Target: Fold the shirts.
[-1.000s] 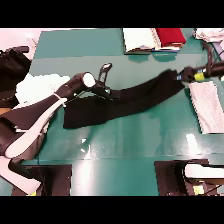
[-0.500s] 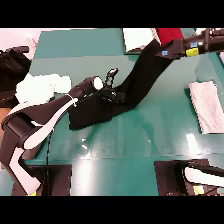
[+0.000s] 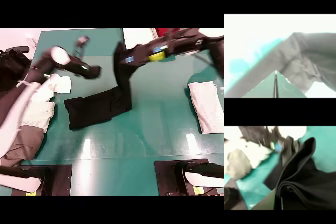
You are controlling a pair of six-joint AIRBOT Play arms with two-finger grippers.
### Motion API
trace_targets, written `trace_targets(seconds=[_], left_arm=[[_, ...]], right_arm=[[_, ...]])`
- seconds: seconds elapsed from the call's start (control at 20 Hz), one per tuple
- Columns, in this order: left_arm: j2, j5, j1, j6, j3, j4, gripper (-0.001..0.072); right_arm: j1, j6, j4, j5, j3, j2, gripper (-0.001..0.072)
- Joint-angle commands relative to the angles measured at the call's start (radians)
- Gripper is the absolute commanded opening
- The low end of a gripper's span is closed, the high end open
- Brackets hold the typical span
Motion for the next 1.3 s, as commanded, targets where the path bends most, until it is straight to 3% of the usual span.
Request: trace_targets(seconds=[0.0, 0.05, 0.1, 0.15, 0.25, 0.4, 0.65, 0.75, 0.95, 1.25], left_arm=[[0.206, -0.051, 0.142, 0.003, 0.004, 0.149, 0.0025], [0.257, -0.052, 0.172, 0.003, 0.004, 0.175, 0.0025], [0.298, -0.053, 0.193, 0.002, 0.004, 0.193, 0.0025], [0.332, -0.053, 0.206, 0.002, 0.004, 0.21, 0.0025], [0.373, -0.056, 0.206, 0.002, 0.005, 0.243, 0.0025], [0.379, -0.079, 0.206, 0.002, 0.004, 0.224, 0.0024], [0.369, -0.056, 0.138, 0.011, 0.004, 0.224, 0.0024], [0.368, -0.039, 0.099, 0.011, 0.002, 0.224, 0.0025], [0.368, 0.017, 0.043, 0.011, -0.011, 0.224, 0.0024], [0.367, 0.023, 0.038, 0.011, -0.013, 0.224, 0.0025]], right_arm=[[0.245, -0.005, 0.06, -0.2, 0.002, -0.105, 0.0018], [0.323, -0.046, 0.112, -0.282, 0.006, -0.152, 0.0042], [0.388, -0.081, 0.133, -0.349, 0.027, -0.201, 0.0258], [0.428, -0.081, 0.127, -0.367, 0.067, -0.243, 0.0414], [0.447, -0.08, 0.096, -0.334, 0.146, -0.294, 0.043], [0.37, -0.05, -0.089, -0.224, 0.141, -0.264, 0.0429], [0.084, 0.016, -0.259, -0.151, -0.161, -0.146, 0.0433], [-0.049, 0.019, -0.262, -0.141, -0.261, -0.156, 0.0576], [-0.192, 0.018, -0.13, -0.069, -0.321, -0.297, 0.0582], [-0.097, 0.018, -0.016, -0.045, -0.168, -0.501, 0.0573]])
